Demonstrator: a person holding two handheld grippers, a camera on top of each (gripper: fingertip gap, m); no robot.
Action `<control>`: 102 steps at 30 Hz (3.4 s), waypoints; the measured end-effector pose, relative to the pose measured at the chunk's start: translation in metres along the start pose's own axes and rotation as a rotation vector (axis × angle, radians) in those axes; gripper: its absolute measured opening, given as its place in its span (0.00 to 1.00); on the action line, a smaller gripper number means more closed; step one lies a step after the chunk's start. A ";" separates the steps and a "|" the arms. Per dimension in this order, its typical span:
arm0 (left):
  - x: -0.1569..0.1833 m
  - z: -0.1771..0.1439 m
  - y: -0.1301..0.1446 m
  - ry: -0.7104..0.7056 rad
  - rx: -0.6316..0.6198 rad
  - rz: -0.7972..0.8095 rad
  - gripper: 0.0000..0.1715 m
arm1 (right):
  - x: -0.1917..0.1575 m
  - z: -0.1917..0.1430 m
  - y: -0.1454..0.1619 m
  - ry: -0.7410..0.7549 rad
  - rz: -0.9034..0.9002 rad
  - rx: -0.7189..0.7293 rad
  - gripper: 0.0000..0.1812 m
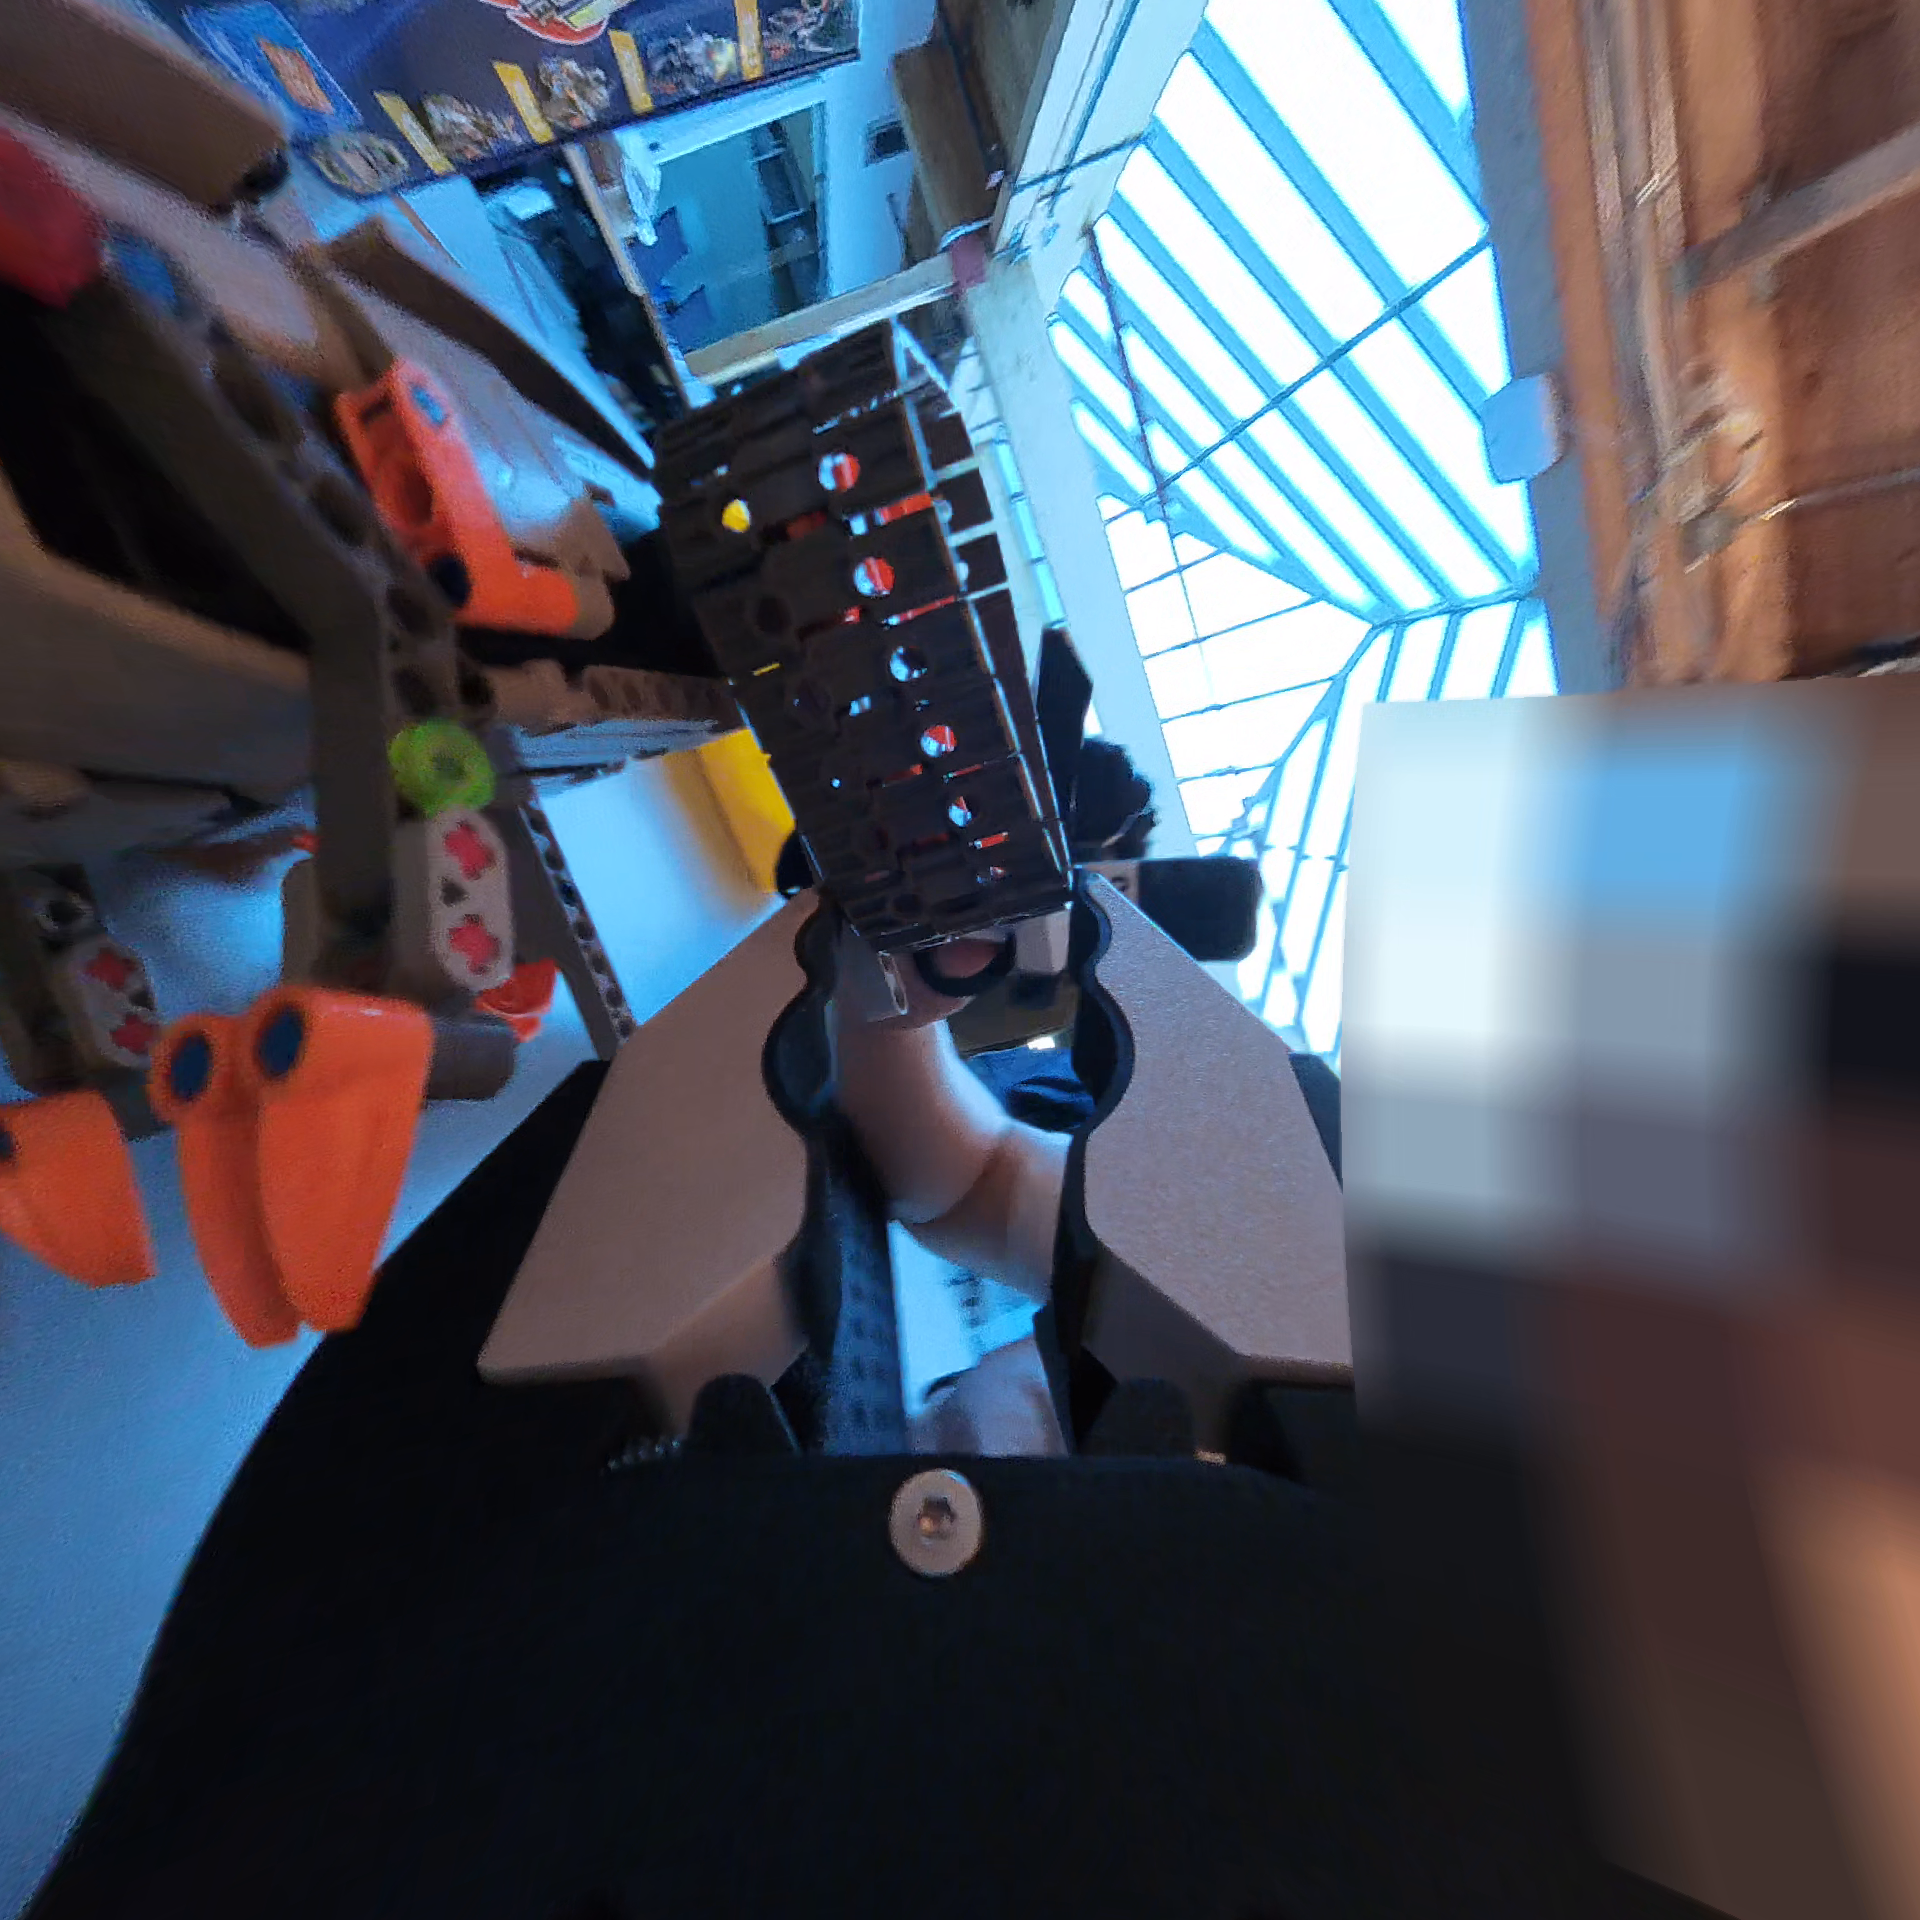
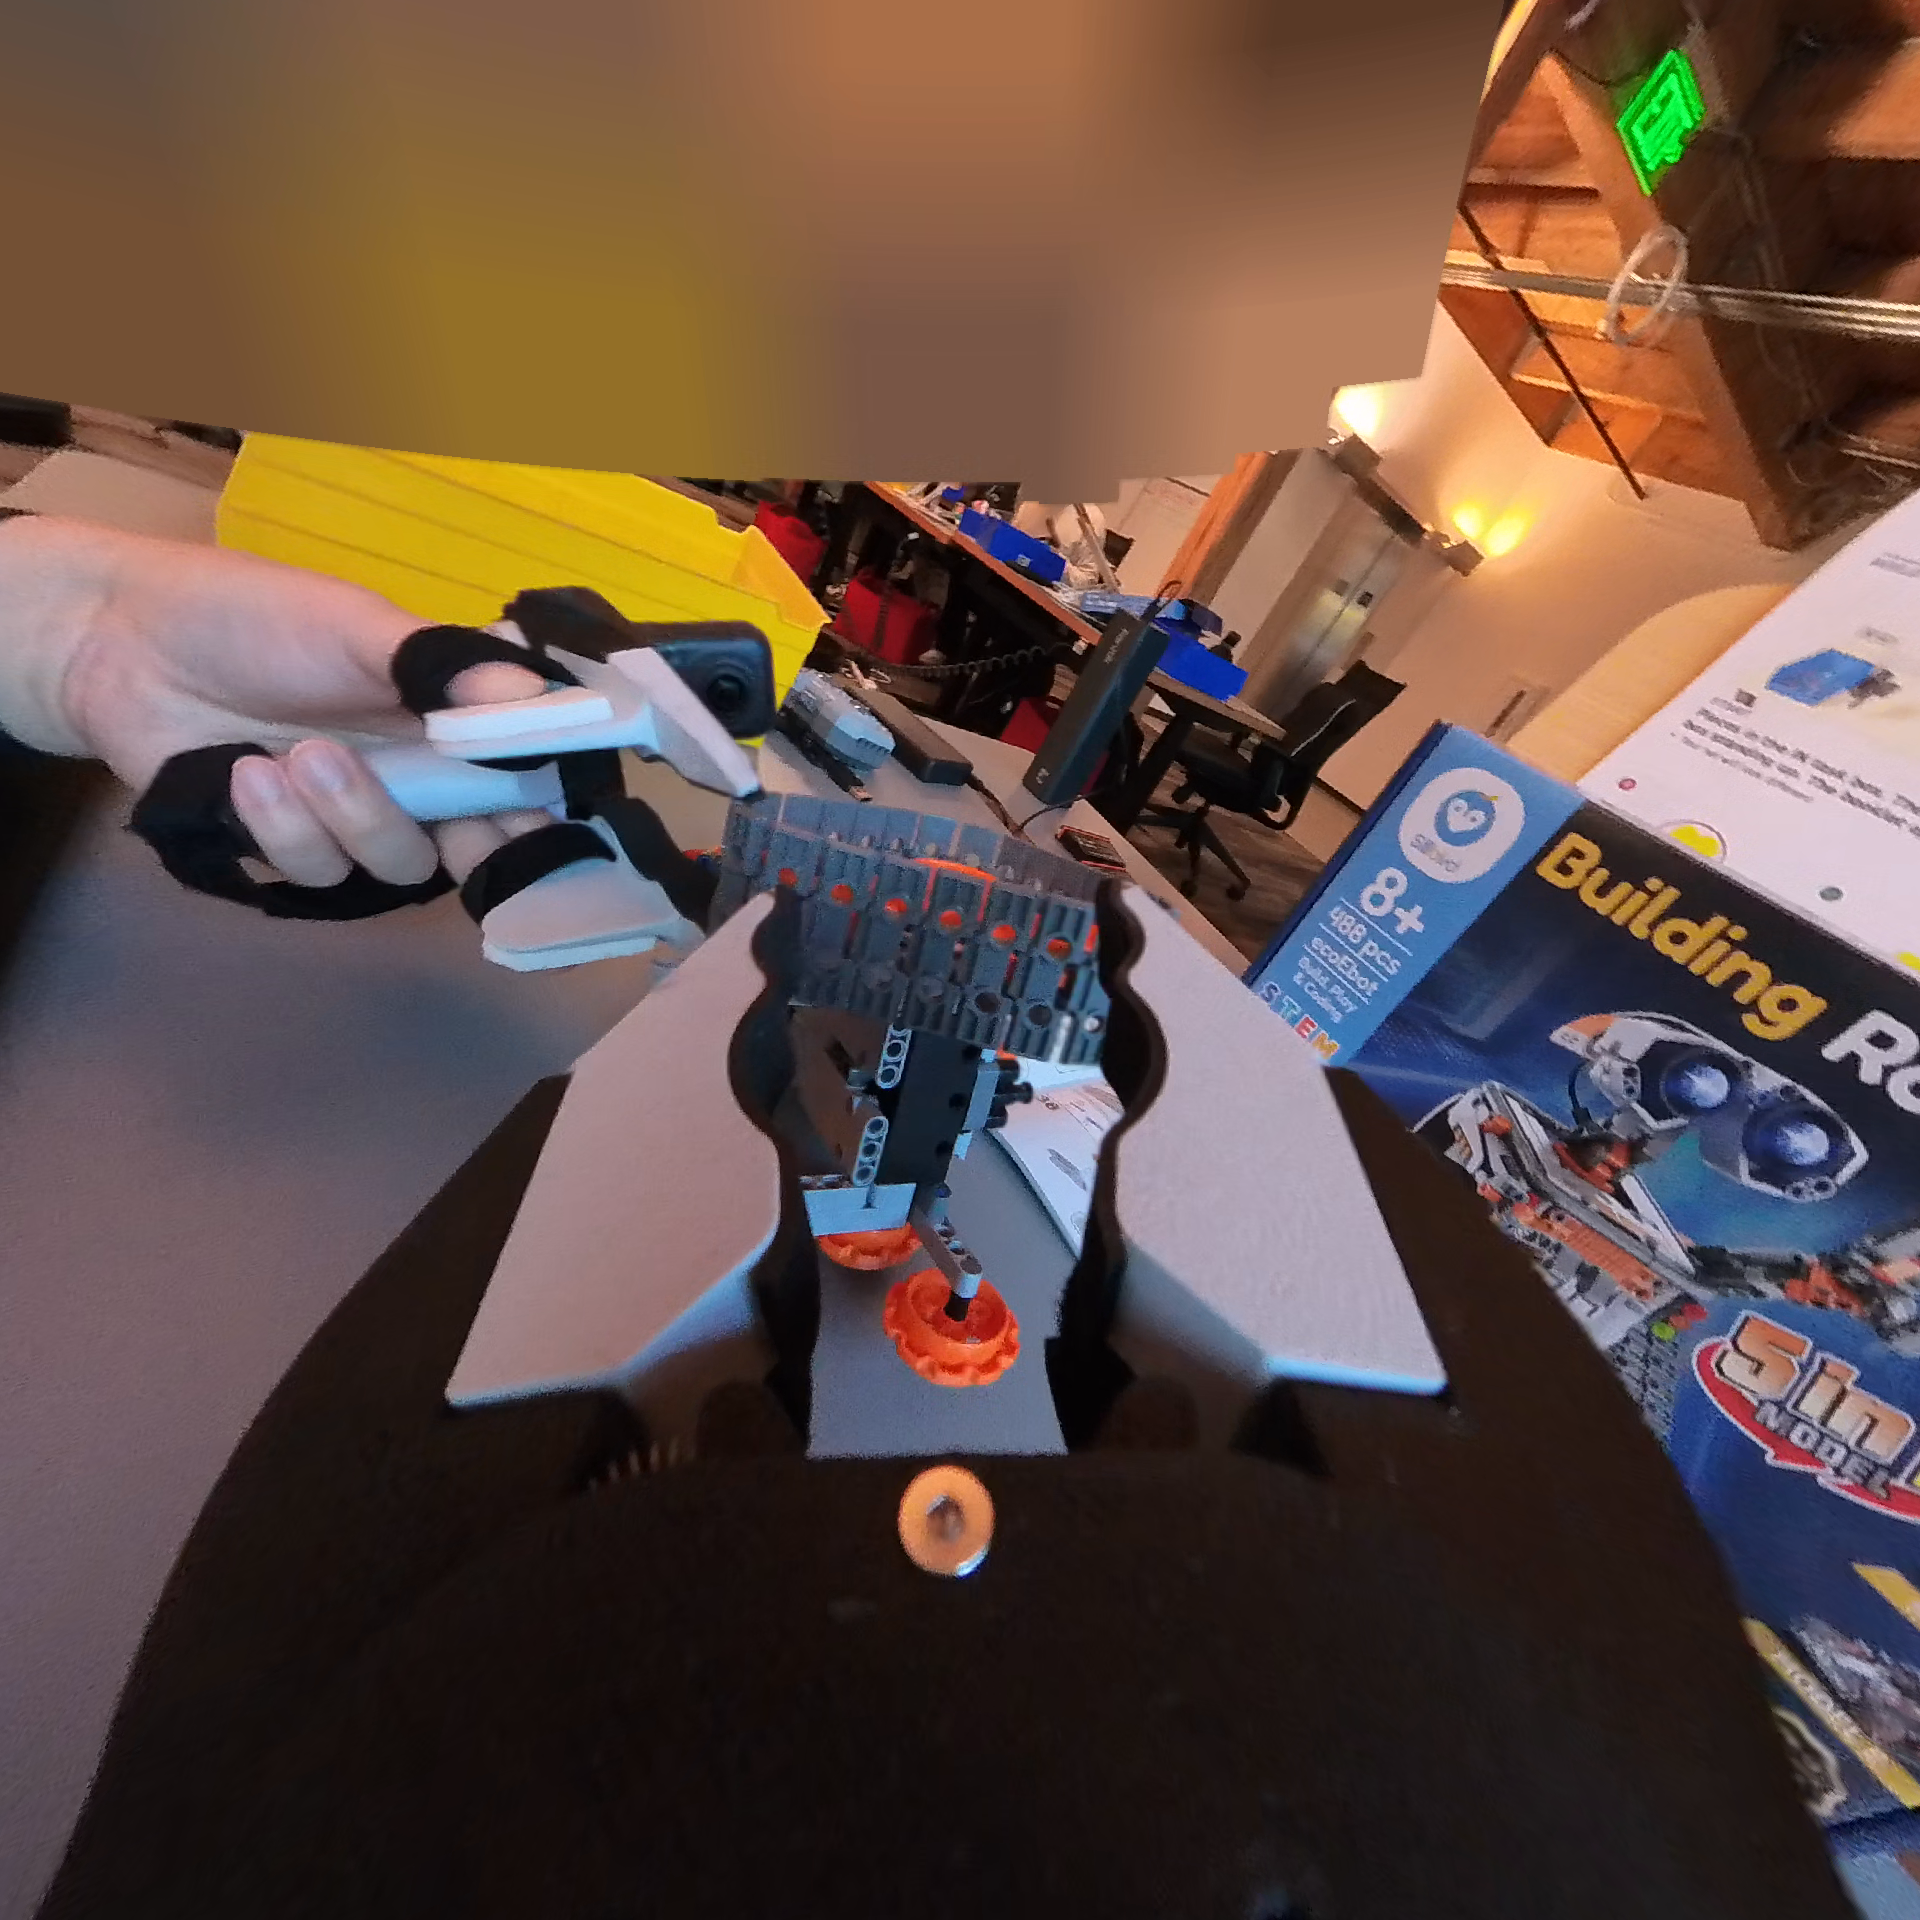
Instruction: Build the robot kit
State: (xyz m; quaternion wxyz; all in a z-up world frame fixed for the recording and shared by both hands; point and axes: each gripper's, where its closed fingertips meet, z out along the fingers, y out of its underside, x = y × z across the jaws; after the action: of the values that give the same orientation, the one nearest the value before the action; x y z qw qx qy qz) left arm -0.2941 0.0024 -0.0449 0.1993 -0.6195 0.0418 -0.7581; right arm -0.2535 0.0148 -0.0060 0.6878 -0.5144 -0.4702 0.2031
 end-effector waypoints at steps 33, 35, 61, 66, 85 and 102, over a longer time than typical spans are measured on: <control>-0.010 -0.002 -0.013 -0.449 -0.019 0.811 0.23 | 0.011 0.041 0.036 -0.262 0.468 -0.042 0.54; -0.009 -0.001 -0.014 -0.443 -0.008 0.801 0.23 | 0.011 0.042 0.036 -0.261 0.493 -0.033 0.54; -0.017 -0.011 -0.025 -0.611 0.037 0.885 0.22 | 0.008 0.052 0.039 -0.117 0.459 -0.107 0.49; -0.016 -0.013 -0.027 -0.600 0.042 0.897 0.22 | 0.006 0.048 0.037 -0.190 0.505 -0.080 0.50; -0.017 -0.007 -0.032 -0.501 -0.002 0.945 0.29 | 0.014 0.042 0.045 -0.300 0.567 -0.043 0.38; -0.018 -0.017 -0.043 -0.604 0.098 0.922 0.27 | -0.002 0.047 0.047 -0.244 0.449 -0.150 0.39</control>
State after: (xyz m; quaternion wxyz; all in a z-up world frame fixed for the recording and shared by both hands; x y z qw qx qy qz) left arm -0.3183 0.0454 -0.0514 0.5422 -0.7170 0.2146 -0.3821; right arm -0.2850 0.0562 -0.0476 0.5236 -0.6273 -0.4374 0.3756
